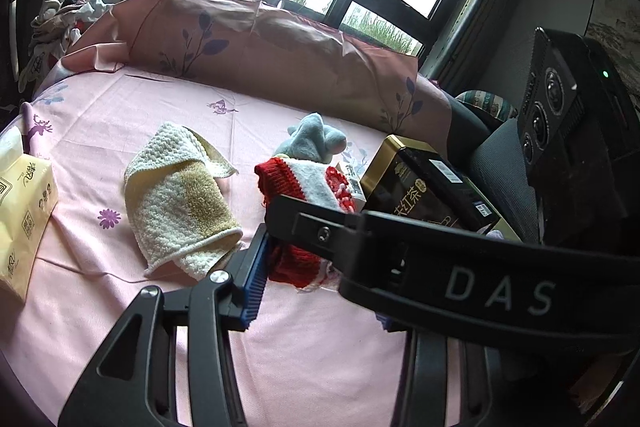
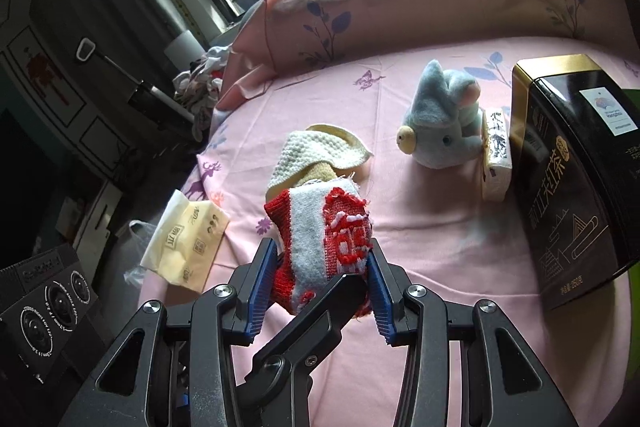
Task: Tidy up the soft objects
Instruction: 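Lift the red-white knitted item with the right gripper and carry it toward the green box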
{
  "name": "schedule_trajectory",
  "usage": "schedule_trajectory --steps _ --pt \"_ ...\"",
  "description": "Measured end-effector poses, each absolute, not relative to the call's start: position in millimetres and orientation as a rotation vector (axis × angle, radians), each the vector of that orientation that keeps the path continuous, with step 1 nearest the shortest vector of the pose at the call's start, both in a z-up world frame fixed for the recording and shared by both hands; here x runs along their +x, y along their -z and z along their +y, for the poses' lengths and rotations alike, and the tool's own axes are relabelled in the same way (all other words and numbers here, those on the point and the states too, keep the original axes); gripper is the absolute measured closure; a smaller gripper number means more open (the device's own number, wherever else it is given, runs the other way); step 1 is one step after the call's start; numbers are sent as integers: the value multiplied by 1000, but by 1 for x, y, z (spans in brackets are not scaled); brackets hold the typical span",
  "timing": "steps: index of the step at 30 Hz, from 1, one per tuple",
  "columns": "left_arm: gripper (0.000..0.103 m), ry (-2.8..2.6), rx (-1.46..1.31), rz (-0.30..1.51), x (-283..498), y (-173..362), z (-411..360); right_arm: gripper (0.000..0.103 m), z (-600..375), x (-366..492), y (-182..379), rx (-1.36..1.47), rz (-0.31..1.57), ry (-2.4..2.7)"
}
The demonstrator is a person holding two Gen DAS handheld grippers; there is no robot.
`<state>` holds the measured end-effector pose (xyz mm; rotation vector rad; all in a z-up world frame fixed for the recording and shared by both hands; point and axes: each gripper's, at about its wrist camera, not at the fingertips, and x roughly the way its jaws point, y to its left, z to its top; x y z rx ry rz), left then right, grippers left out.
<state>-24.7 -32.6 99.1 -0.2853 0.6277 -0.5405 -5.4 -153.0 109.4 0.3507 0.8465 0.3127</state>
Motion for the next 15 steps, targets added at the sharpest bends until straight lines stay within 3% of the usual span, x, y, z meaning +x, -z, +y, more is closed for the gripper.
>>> schedule_trajectory --steps 15 --pt "60 587 -278 475 -39 -124 -34 56 -152 -29 -141 303 740 -294"
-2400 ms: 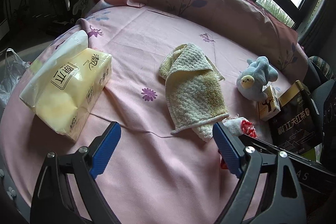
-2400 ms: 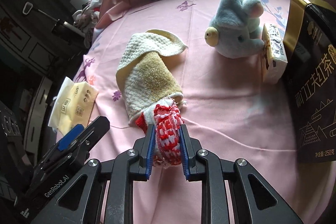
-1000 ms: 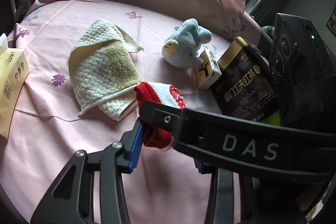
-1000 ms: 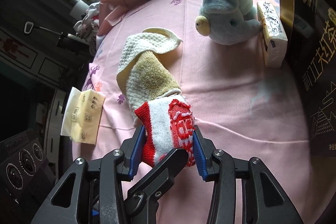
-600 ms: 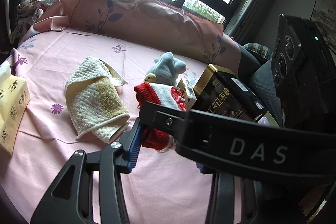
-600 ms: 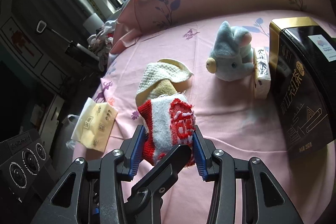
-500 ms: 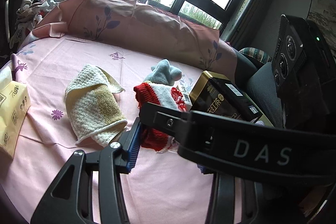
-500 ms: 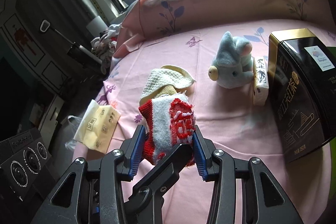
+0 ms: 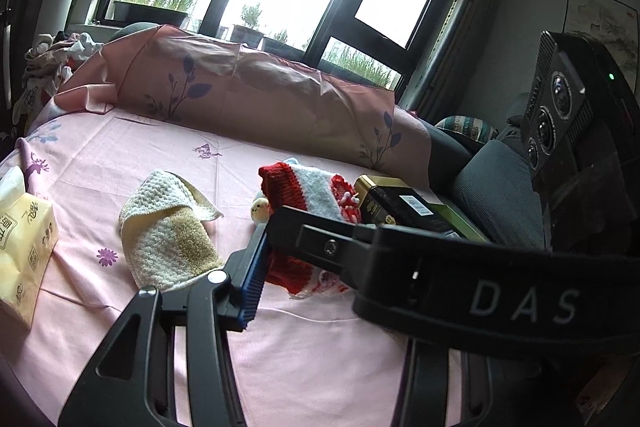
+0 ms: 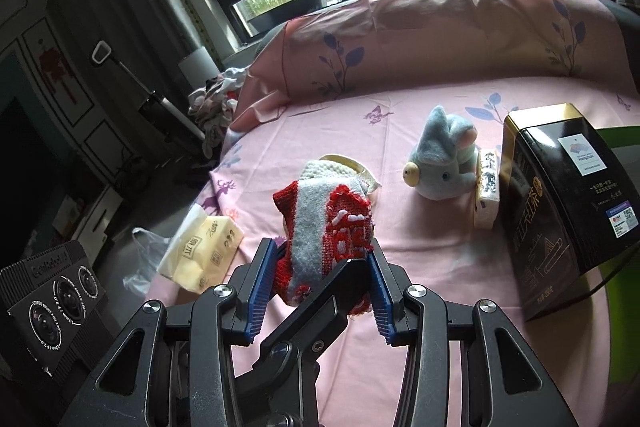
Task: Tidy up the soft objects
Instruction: 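Lift the red-white knitted item with the right gripper and carry it toward the green box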
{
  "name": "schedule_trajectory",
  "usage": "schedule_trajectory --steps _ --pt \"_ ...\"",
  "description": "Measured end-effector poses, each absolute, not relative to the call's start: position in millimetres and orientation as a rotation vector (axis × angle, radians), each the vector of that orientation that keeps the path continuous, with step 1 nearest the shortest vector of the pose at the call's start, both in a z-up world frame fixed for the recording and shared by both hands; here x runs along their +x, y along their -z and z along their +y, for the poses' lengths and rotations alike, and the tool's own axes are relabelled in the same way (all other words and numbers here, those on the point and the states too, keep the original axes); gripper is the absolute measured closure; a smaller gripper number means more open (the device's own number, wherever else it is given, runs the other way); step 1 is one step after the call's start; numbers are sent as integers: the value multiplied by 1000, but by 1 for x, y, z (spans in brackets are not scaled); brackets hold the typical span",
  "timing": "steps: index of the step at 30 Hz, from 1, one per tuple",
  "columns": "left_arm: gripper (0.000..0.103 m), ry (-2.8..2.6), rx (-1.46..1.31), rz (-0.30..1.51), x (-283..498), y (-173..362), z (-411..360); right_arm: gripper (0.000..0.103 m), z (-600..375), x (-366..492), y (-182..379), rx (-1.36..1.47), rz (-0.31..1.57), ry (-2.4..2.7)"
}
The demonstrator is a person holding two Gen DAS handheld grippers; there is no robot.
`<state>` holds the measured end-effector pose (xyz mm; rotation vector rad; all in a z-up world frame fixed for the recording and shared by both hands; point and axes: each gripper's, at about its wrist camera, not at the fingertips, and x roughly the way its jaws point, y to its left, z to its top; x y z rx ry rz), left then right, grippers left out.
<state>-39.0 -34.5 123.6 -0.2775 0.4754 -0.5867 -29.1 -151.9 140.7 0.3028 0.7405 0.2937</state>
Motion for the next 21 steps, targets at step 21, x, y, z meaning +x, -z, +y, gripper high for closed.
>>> schedule_trajectory --steps 21 --pt "59 833 -66 341 -55 -182 -179 56 -308 -80 -178 586 510 -152"
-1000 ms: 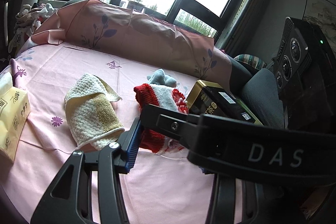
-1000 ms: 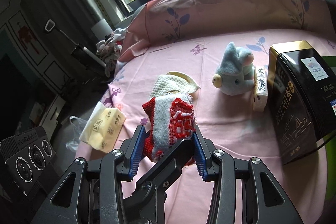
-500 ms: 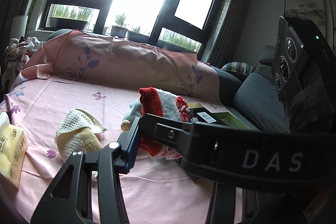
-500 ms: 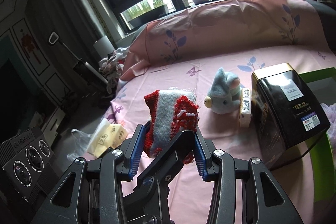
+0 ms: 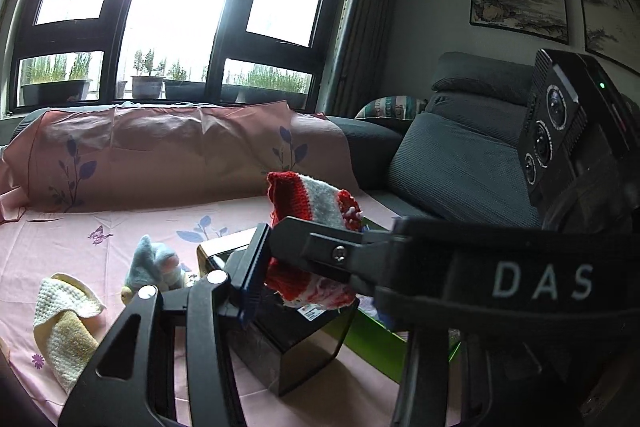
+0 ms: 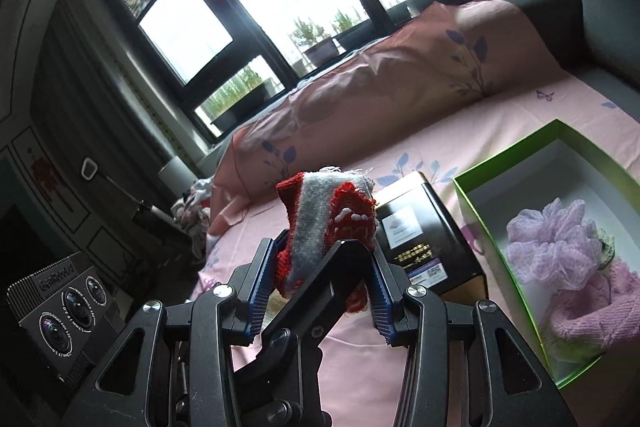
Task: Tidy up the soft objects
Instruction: 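Lift the red-white knitted item with the right gripper and carry it toward the green box, then lower the knitted item into the green box and open the right gripper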
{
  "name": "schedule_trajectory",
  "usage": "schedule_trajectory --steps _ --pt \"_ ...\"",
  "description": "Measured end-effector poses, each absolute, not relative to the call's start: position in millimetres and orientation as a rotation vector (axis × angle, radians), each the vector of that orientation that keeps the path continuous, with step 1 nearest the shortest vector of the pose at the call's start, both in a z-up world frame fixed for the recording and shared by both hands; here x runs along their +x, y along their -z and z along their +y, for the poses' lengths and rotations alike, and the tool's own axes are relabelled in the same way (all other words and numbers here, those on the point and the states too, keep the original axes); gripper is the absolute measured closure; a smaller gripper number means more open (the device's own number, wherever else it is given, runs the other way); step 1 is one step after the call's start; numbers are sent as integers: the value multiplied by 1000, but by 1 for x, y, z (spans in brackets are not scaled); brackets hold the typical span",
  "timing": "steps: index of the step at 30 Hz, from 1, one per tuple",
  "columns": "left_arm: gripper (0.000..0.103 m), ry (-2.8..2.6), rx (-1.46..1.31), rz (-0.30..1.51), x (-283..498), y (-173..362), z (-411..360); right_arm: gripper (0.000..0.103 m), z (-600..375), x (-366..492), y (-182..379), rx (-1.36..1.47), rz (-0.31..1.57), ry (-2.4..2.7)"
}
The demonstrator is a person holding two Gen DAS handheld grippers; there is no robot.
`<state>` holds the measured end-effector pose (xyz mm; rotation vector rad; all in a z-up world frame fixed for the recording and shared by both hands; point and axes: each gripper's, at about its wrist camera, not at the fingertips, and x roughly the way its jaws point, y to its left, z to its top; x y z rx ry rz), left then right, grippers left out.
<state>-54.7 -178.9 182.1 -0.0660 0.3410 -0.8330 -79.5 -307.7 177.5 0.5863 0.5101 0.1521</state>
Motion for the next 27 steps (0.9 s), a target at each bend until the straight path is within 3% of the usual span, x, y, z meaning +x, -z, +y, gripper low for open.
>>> schedule_trajectory --steps 24,27 --pt "58 1054 123 523 -51 -151 -333 56 -450 -121 -122 977 423 152" --pt "44 1054 133 535 -53 -145 -337 56 -464 -128 -111 1058 407 172"
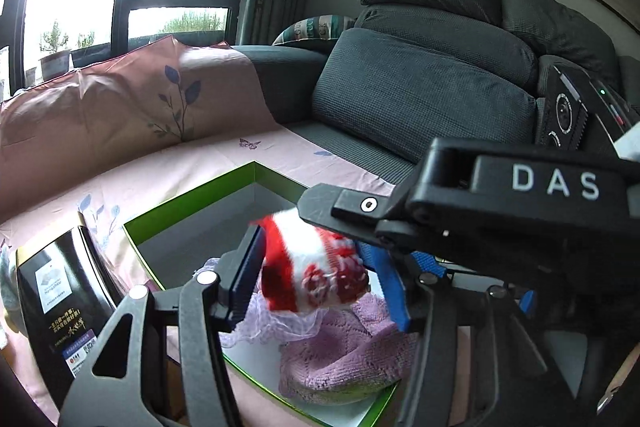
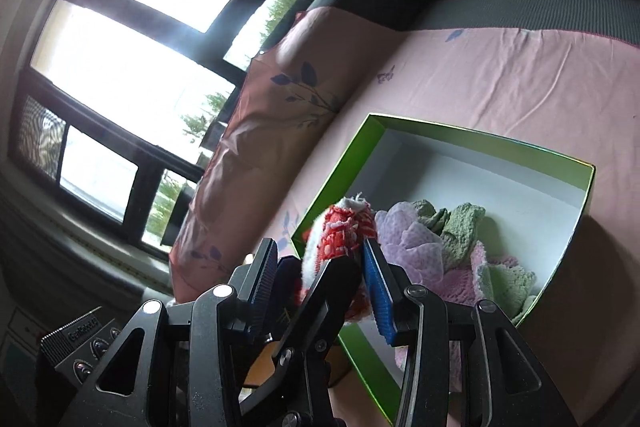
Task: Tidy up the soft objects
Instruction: 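Lower the knitted item into the green box and open the right gripper, then move the right tool back to the bed beside the plush elephant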
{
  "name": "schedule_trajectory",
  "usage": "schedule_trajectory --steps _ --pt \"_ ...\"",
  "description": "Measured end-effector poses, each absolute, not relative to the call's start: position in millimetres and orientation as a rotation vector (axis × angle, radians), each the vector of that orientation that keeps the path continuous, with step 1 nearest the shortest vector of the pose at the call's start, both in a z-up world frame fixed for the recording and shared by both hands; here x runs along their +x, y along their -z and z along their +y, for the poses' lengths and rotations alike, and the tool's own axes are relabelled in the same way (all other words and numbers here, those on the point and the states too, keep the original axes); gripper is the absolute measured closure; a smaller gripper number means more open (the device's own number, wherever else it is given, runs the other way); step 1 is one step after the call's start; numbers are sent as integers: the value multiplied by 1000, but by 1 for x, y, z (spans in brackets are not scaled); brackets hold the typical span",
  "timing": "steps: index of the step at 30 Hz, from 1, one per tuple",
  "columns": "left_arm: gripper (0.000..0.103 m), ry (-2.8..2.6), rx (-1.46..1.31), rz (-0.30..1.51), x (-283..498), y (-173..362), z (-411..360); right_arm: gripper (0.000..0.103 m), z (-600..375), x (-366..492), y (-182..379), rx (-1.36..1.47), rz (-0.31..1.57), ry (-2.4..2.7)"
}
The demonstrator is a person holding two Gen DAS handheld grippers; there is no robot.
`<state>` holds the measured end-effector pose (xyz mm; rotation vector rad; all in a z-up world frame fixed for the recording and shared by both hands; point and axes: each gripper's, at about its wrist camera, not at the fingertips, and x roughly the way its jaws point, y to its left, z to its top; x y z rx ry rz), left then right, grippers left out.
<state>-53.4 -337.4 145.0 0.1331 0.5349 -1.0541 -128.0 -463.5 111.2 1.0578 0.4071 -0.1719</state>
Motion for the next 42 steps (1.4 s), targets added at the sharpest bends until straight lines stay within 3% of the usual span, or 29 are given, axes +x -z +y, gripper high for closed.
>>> schedule_trajectory --steps 2,12,14,16,26,33,37,42 --pt "35 1053 137 546 -55 -143 -338 56 -470 -132 -108 1080 400 171" --pt "17 1000 156 485 -61 -154 -313 56 -470 -137 -115 1067 395 196" --pt "16 981 146 488 -60 -157 -298 38 -467 -140 -120 1045 382 210" --pt "16 945 123 492 -59 -160 -279 32 -464 -144 -125 1027 362 216" --pt "15 645 -7 512 -43 -165 -138 24 -453 -162 -144 966 315 269" --pt "14 388 -126 526 -32 -138 -52 21 -426 -147 -158 904 342 202" --pt "15 271 -139 586 -20 -109 -33 21 -383 -122 -174 820 368 -4" --pt "15 238 -167 580 -14 -113 -13 21 -315 -81 -178 650 496 -84"
